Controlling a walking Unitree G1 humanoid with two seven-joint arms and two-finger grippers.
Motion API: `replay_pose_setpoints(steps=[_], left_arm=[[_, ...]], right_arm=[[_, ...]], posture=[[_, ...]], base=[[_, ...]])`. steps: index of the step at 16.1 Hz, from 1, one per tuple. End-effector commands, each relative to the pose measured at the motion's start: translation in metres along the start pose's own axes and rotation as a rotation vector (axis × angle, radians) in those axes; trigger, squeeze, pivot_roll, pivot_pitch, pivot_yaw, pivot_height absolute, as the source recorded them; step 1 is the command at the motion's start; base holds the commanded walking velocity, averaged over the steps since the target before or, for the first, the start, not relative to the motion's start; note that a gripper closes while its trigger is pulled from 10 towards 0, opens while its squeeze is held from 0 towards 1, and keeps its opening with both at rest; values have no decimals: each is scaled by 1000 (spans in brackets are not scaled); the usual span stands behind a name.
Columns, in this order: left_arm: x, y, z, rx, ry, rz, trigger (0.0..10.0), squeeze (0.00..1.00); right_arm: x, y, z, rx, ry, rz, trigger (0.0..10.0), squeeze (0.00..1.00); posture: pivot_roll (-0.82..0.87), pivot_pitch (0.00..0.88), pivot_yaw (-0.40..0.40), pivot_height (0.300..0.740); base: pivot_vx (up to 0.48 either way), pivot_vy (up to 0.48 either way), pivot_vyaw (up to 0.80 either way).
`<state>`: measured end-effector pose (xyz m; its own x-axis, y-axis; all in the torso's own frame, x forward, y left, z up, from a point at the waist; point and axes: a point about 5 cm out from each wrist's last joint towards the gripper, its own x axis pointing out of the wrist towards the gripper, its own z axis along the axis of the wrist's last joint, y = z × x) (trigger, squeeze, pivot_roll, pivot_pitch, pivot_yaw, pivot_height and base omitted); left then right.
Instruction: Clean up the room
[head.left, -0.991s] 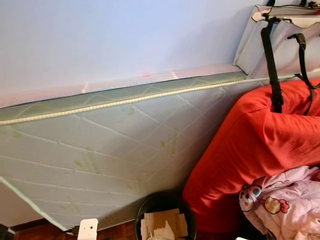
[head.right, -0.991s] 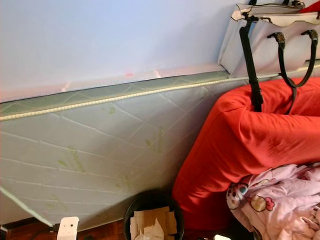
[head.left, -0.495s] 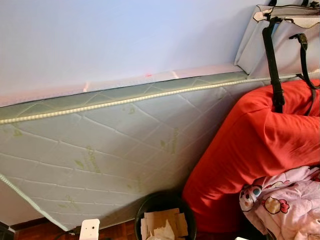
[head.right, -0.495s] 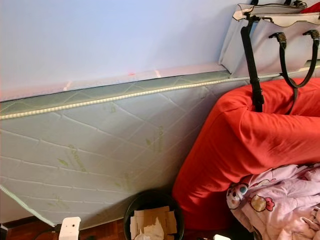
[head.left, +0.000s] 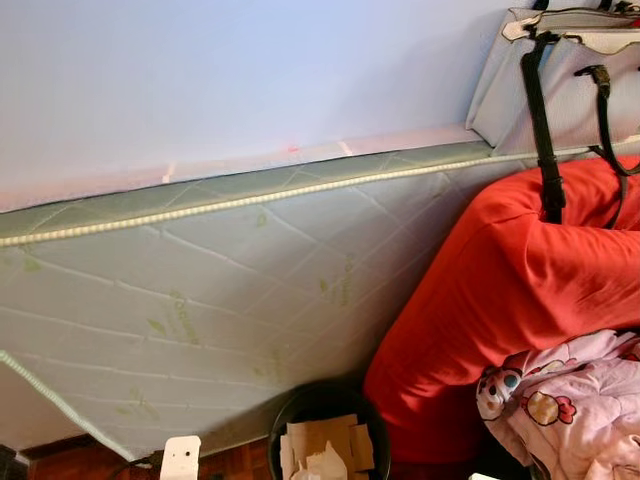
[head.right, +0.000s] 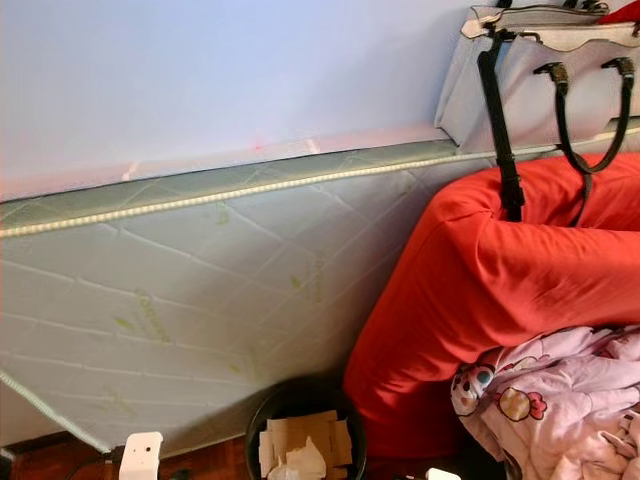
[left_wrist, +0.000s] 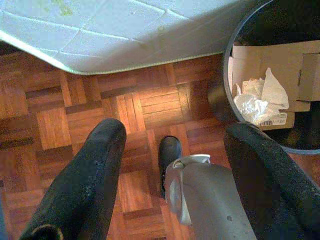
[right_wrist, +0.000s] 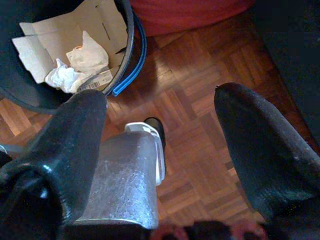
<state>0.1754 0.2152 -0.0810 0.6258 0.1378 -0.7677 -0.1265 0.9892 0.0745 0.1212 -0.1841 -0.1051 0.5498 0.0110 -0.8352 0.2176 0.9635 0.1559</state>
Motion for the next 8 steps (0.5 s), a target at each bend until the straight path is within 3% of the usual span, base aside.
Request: replay_pose_setpoints(steps=[1, 8], left_arm=[[0, -1, -3, 11, 18, 0, 10000, 0], [0, -2, -4, 13, 21, 0, 10000, 0]], right_arm=[[0, -3, 2, -5, -6, -6, 10000, 0], [0, -3, 1, -15, 2, -4, 10000, 0]], posture=[[67, 0, -45, 740], [74, 0, -45, 740]], base=[[-255, 0, 0], [-266, 0, 0]])
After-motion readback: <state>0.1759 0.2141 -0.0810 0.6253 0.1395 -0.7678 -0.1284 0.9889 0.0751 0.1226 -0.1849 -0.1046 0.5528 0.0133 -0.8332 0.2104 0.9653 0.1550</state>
